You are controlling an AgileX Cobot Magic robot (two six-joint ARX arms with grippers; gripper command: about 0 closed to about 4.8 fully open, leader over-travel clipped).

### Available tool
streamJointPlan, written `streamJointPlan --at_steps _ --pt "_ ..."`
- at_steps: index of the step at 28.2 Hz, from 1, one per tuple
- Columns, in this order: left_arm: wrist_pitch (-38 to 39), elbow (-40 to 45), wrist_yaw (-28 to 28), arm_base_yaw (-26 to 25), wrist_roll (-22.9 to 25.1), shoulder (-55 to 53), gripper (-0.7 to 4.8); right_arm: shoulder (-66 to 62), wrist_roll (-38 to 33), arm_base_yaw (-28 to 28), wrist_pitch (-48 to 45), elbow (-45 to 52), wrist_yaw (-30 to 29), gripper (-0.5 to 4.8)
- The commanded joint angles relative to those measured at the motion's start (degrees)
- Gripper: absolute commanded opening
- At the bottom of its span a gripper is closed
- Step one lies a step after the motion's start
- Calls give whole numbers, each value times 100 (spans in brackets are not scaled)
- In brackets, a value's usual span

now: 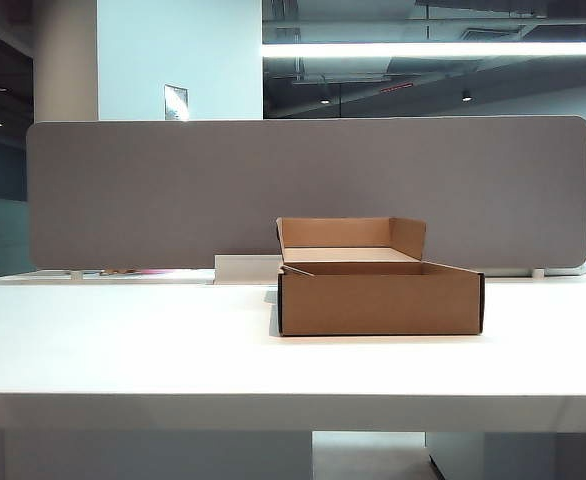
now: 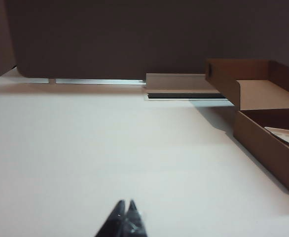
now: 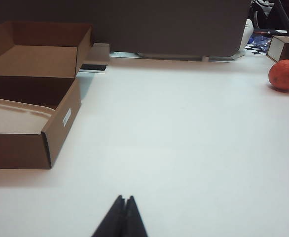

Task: Pick up the lid and place it into the paper box.

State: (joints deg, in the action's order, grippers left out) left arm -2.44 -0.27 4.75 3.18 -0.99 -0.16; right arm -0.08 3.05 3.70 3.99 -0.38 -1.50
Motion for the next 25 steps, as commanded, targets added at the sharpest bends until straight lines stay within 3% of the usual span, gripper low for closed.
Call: streamJointPlan --at_steps 1,25 --pt "-79 -17 44 0 68 -7 -4 9 17 -4 -74 24 31 -1" --pt "22 -17 46 0 57 -7 -3 9 17 -4 -74 24 31 -1"
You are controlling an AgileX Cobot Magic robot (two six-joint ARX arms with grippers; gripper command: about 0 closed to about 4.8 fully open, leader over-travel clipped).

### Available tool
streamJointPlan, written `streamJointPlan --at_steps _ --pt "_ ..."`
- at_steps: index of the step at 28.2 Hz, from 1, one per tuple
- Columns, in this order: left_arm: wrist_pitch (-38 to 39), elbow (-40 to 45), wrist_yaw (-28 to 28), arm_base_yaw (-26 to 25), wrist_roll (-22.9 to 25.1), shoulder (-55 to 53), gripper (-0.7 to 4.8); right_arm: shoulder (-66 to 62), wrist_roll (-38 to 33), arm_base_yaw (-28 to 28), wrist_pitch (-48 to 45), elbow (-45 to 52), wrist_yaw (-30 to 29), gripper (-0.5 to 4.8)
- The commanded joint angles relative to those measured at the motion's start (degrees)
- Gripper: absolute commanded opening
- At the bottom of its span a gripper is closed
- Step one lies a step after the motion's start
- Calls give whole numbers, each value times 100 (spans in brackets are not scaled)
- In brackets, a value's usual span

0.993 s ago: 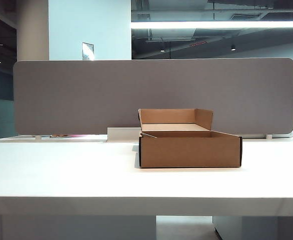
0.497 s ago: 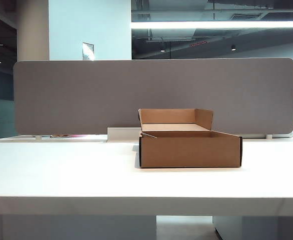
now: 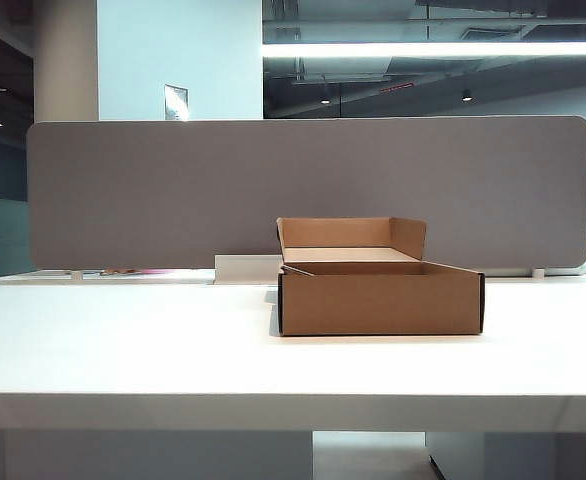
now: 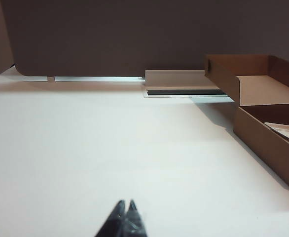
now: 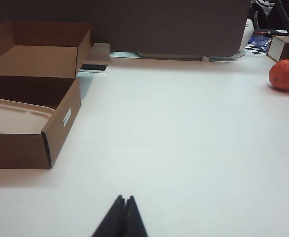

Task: Pick up the lid and place it into the paper box.

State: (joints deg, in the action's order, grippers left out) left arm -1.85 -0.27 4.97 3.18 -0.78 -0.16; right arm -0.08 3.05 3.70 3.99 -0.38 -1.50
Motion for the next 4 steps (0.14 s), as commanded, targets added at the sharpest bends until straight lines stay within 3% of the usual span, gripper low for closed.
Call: streamJointPlan --at_steps 1,4 --pt "-37 -17 24 0 35 -7 -3 9 17 -4 -74 24 31 -1" --pt "-37 -17 24 0 35 -9 -3 9 17 -4 -74 24 31 -1"
